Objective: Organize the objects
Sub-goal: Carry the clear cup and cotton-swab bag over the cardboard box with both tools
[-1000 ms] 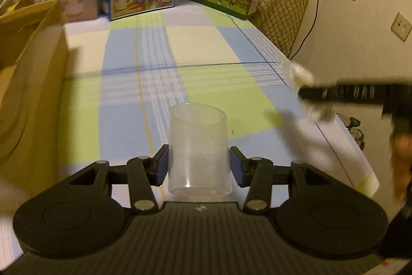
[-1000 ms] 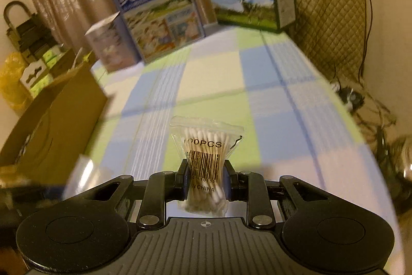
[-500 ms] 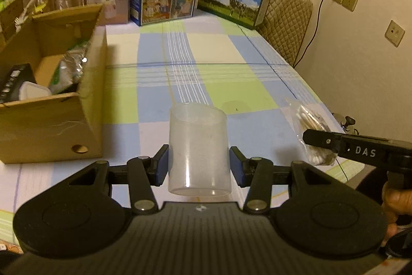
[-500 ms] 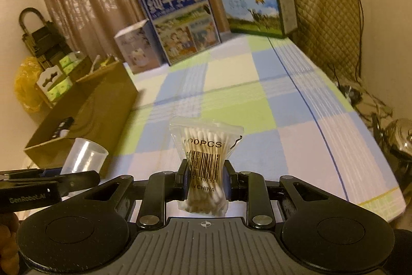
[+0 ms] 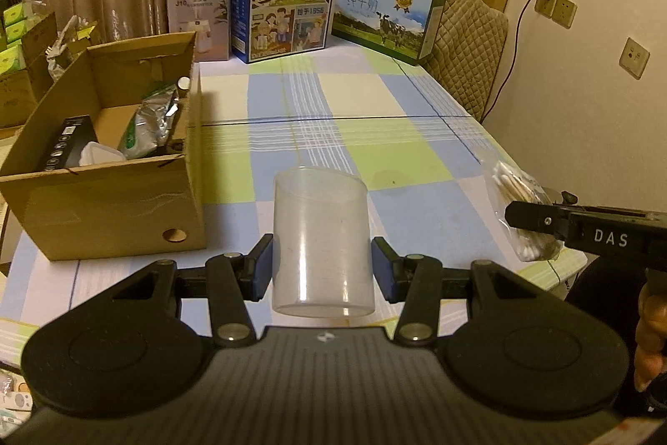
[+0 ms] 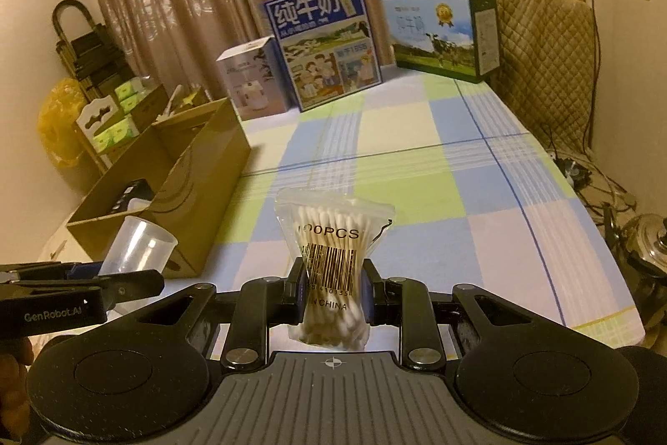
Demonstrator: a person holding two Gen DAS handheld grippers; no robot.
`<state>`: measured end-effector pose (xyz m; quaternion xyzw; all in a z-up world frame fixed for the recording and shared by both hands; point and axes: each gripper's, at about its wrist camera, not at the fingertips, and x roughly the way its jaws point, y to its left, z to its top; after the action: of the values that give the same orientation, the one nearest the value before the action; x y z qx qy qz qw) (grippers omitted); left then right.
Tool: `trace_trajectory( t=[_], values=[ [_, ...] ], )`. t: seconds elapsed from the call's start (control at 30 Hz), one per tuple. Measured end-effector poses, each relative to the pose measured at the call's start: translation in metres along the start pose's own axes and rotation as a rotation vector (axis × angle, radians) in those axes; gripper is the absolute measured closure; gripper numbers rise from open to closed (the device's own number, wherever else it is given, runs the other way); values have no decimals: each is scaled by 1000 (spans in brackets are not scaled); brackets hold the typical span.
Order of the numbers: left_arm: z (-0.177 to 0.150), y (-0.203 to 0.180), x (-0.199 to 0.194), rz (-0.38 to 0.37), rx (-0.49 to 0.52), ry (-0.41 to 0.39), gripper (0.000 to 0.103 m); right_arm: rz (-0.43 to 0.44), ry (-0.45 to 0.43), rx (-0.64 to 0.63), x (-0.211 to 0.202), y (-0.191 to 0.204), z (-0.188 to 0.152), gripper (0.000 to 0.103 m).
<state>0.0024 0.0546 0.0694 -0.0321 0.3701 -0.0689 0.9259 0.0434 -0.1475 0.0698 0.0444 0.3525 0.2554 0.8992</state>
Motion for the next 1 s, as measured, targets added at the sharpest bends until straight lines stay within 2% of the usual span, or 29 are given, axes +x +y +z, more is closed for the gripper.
trace_trajectory(
  t=[0.7,1.0],
  values=[
    [0,26,-29,57,-27,-30,60,74,-5,-85,7,44,3,81],
    [2,54,-40,108,-54,-41,60,125,8,-133,18,70,2,81]
  ],
)
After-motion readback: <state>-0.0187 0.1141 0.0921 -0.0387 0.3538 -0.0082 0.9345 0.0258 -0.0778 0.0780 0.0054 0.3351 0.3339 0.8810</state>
